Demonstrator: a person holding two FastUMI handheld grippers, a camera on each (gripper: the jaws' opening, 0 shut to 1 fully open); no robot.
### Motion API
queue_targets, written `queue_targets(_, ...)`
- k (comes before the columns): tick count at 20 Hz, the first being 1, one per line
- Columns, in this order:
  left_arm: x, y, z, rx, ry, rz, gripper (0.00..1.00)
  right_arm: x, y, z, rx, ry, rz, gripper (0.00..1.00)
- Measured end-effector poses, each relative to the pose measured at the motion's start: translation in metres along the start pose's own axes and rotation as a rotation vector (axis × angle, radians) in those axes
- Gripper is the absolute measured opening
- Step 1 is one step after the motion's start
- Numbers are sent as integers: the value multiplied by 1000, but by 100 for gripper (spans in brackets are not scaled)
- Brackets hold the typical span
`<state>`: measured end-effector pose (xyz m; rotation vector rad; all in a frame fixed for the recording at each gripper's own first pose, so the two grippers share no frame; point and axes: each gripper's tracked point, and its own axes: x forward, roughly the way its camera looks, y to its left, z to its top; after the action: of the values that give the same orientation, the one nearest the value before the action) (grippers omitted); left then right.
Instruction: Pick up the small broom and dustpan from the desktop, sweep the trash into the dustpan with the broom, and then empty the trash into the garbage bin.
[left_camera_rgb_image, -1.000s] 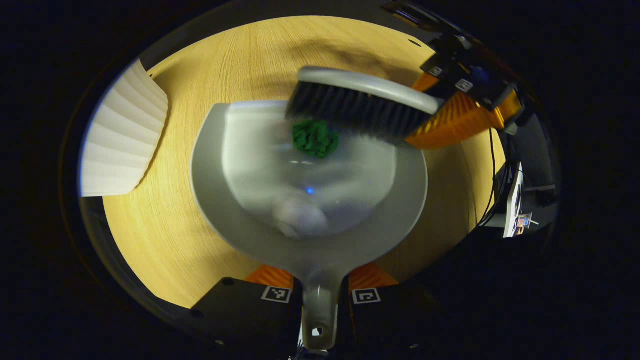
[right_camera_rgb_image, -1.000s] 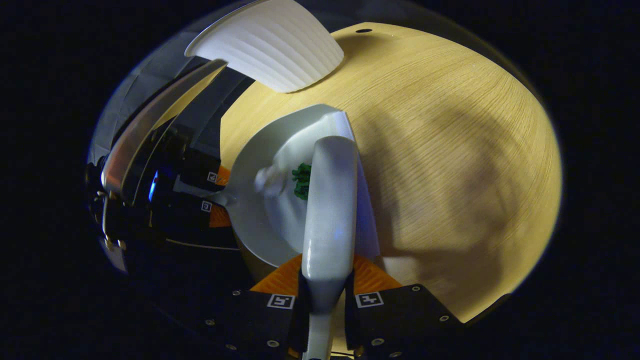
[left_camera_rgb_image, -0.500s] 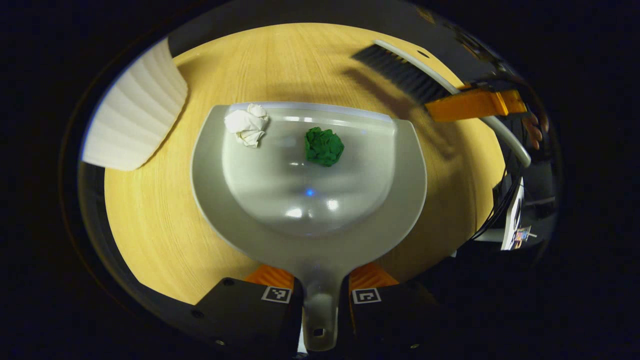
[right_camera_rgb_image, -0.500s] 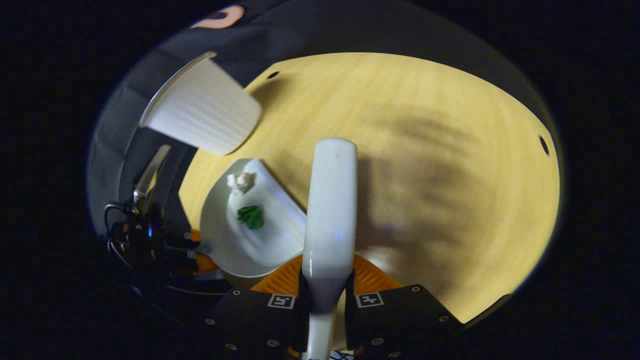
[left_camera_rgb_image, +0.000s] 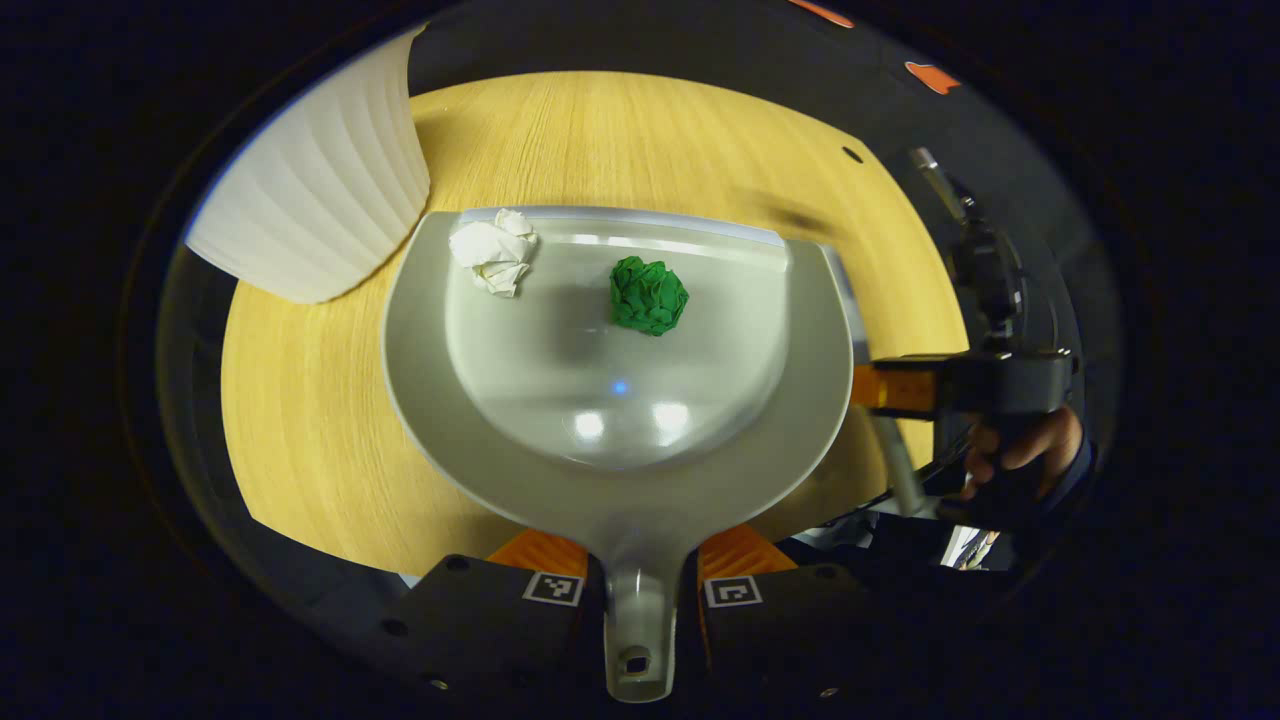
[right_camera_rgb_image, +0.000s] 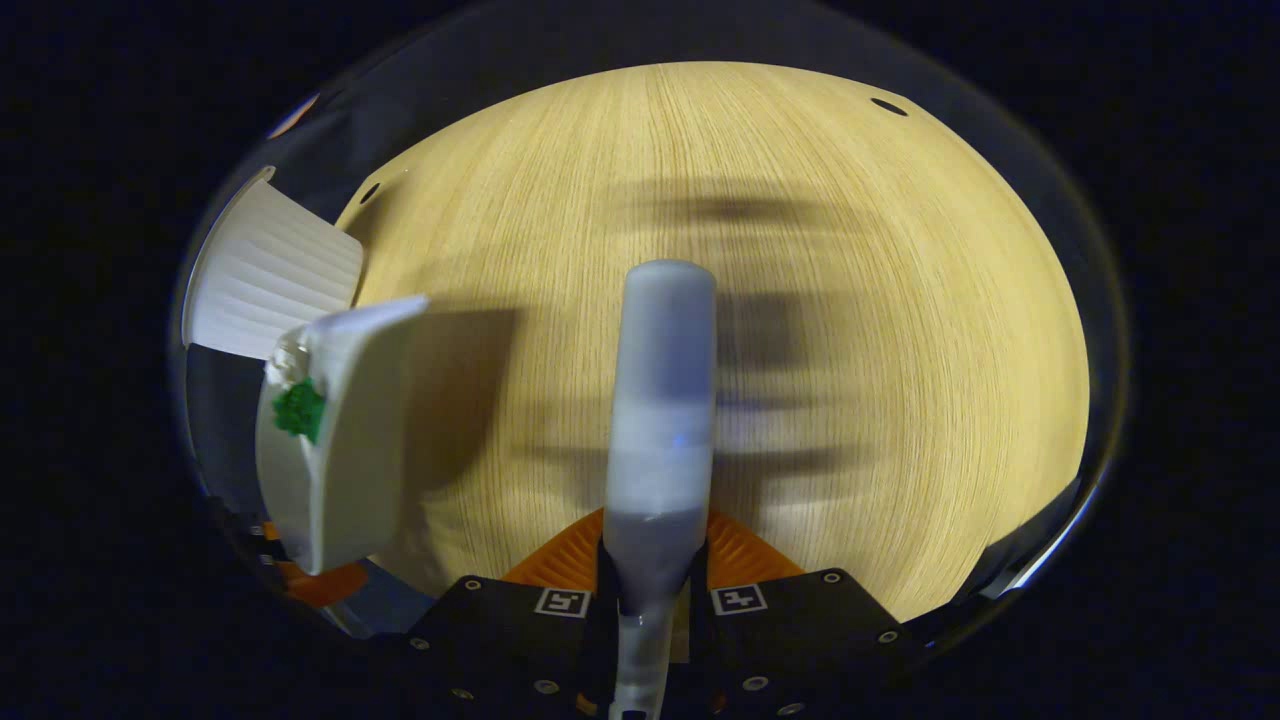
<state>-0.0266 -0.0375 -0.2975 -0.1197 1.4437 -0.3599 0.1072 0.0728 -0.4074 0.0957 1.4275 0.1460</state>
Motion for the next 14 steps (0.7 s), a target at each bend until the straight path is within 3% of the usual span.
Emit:
queue_targets(7, 13, 21, -6, 147, -95, 31, 30, 54, -18, 2, -26, -18, -9, 29)
queue_targets(10, 18, 19, -4, 110, -120, 31, 29, 75, -34, 14, -15, -18, 6, 30)
queue_targets(11, 19, 20, -1, 86, -135, 47, 30, 82, -40, 18, -15, -17, 11, 29)
queue_targets(12, 19, 18, 2, 55, -146, 73, 30, 67, -20, 4, -15, -17, 12, 29)
queue_targets(14, 16, 26, 11, 16, -179, 117, 30, 79, -39, 17, -21, -19, 10, 31)
